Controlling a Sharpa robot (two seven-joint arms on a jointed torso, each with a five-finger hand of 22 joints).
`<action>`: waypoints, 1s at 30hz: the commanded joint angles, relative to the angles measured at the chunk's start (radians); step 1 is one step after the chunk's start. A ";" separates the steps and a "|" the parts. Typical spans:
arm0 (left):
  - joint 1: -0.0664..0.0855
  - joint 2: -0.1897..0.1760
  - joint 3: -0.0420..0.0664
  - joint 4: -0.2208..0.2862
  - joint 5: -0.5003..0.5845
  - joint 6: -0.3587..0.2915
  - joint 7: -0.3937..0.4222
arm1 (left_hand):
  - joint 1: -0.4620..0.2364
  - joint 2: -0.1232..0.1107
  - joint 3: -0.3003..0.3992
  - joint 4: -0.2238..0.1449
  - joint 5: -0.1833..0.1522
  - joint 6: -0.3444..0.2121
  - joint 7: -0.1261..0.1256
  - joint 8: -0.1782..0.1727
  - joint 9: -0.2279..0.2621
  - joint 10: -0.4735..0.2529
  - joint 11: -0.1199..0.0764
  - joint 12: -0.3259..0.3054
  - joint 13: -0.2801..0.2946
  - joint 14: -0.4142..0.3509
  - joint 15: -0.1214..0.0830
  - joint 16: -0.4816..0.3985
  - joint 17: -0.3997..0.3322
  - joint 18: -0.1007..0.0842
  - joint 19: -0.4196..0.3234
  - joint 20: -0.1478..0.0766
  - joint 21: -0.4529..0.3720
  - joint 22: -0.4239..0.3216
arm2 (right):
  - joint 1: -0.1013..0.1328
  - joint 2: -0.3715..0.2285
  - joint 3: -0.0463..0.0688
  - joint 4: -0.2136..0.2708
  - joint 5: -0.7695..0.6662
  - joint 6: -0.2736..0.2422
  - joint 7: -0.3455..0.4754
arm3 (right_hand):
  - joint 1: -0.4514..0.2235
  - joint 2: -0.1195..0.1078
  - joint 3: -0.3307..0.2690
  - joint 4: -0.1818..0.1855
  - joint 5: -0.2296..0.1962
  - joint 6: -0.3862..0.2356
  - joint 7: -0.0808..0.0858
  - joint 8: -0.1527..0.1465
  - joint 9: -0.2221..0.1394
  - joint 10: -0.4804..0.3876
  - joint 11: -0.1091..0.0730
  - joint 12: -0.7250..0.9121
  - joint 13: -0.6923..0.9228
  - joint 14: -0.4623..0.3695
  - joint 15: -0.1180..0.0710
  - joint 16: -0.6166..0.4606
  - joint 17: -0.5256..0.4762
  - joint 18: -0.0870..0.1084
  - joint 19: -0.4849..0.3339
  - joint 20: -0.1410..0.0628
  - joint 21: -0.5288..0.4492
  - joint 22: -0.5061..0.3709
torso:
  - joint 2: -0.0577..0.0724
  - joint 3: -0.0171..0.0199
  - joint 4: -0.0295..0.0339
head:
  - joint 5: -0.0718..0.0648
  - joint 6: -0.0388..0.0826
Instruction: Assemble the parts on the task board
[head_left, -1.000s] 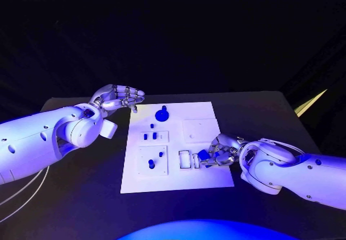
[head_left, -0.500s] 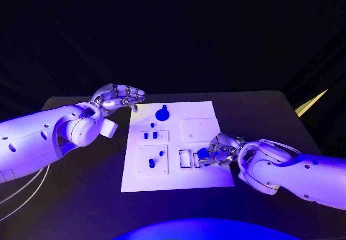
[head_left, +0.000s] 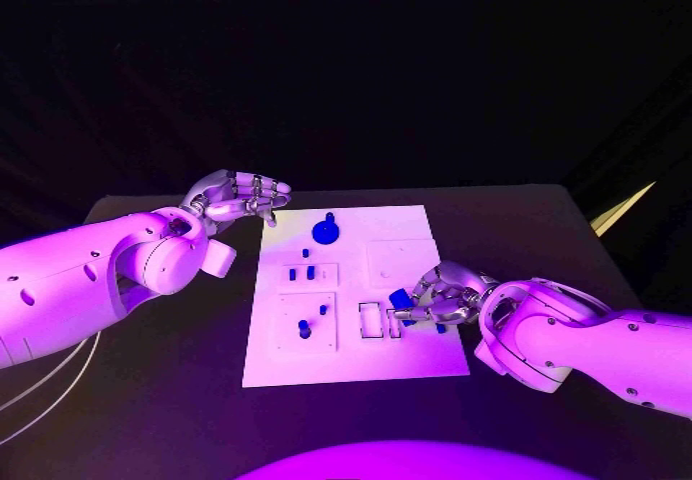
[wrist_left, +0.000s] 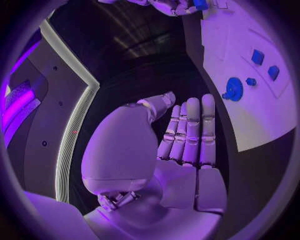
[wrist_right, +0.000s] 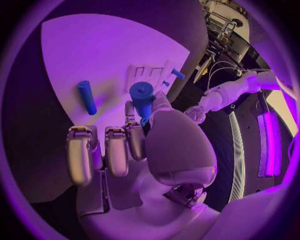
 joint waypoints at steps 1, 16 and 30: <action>0.000 0.003 0.001 0.001 -0.001 0.003 0.001 | -0.006 0.004 -0.024 0.005 0.021 -0.002 0.009 0.007 -0.001 -0.022 0.004 0.013 -0.006 -0.007 0.003 -0.019 -0.010 0.006 0.001 -0.002 -0.010 -0.011 | 0.005 0.002 0.000 0.009 0.018 0.014 0.003 | 0.012 0.064 -0.004 0.005 0.010 0.041 -0.026 0.049 0.047 0.018 -0.021 0.007 0.134 0.097 -0.014 0.013 0.202 -0.027 0.095 -0.014 0.018 0.257 | 0.001 -0.0008 0.0010 | -0.002 0.001; 0.000 0.004 0.001 0.002 -0.001 0.005 0.001 | -0.006 0.004 -0.024 0.005 0.021 -0.002 0.009 0.007 -0.001 -0.022 0.004 0.013 -0.006 -0.007 0.003 -0.019 -0.010 0.006 0.001 -0.002 -0.010 -0.011 | 0.010 0.075 0.000 -0.023 0.050 0.069 -0.012 | -0.005 0.072 -0.015 0.007 0.009 0.045 -0.028 0.057 0.053 0.018 -0.024 0.001 0.131 0.096 -0.017 0.012 0.200 -0.026 0.095 -0.018 0.017 0.256 | 0.002 -0.0016 0.0012 | 0.001 -0.003; 0.000 0.004 0.001 0.004 -0.001 0.005 0.000 | -0.004 0.005 -0.025 0.004 0.021 -0.001 0.010 0.008 -0.001 -0.024 0.005 0.014 -0.007 -0.009 0.004 -0.022 -0.013 0.006 0.001 -0.002 -0.012 -0.012 | 0.010 0.125 0.000 -0.060 0.034 0.098 -0.031 | -0.038 0.073 -0.040 0.006 0.008 0.043 -0.031 0.065 0.061 0.019 -0.026 0.000 0.132 0.096 -0.019 0.012 0.200 -0.026 0.094 -0.020 0.015 0.256 | 0.002 -0.0011 0.0001 | 0.006 -0.006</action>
